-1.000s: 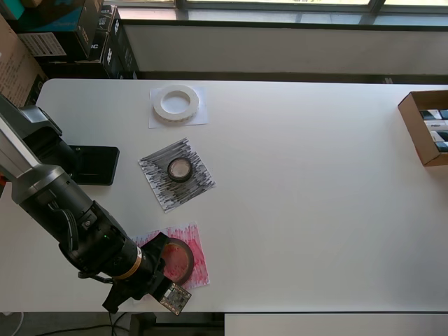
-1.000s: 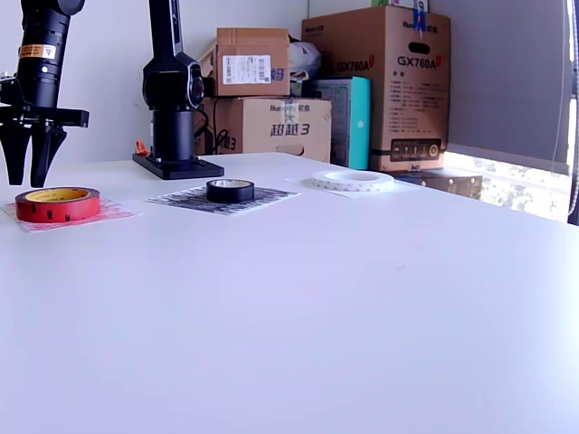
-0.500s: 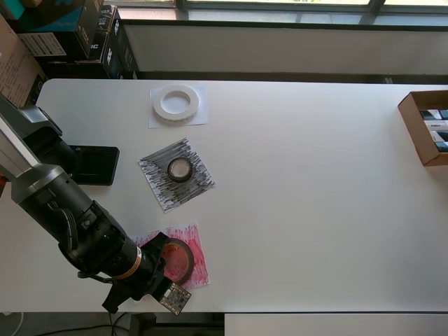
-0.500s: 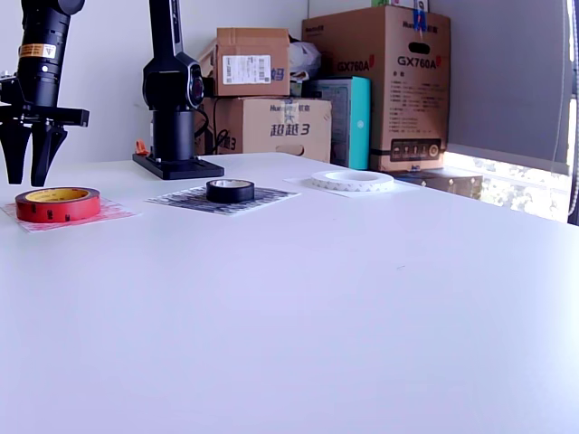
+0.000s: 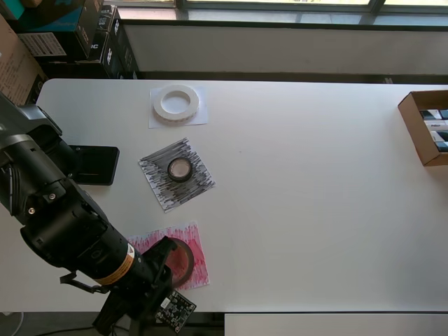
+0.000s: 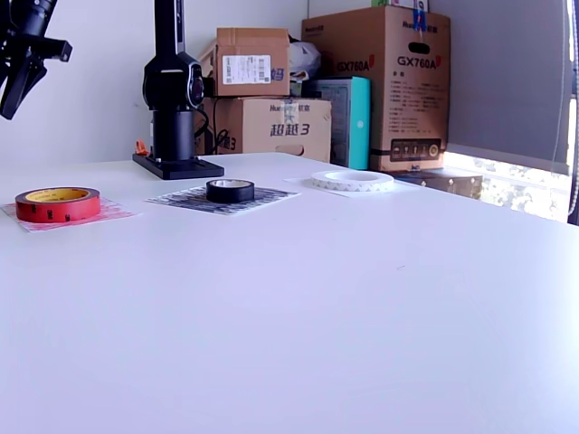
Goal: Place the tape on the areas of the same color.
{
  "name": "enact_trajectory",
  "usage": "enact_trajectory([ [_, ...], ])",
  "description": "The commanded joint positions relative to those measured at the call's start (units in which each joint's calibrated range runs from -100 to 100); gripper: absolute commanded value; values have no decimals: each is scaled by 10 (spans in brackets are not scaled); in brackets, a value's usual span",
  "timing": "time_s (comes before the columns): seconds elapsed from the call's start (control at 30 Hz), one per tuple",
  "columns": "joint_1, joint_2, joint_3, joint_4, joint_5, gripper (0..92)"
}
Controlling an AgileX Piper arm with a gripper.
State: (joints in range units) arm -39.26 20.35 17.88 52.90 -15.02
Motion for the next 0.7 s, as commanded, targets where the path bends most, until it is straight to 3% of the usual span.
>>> enact_trajectory([
  [0.0, 19, -26, -8, -4, 2, 406],
  [0.67, 312, -168, -8, -3, 2, 406],
])
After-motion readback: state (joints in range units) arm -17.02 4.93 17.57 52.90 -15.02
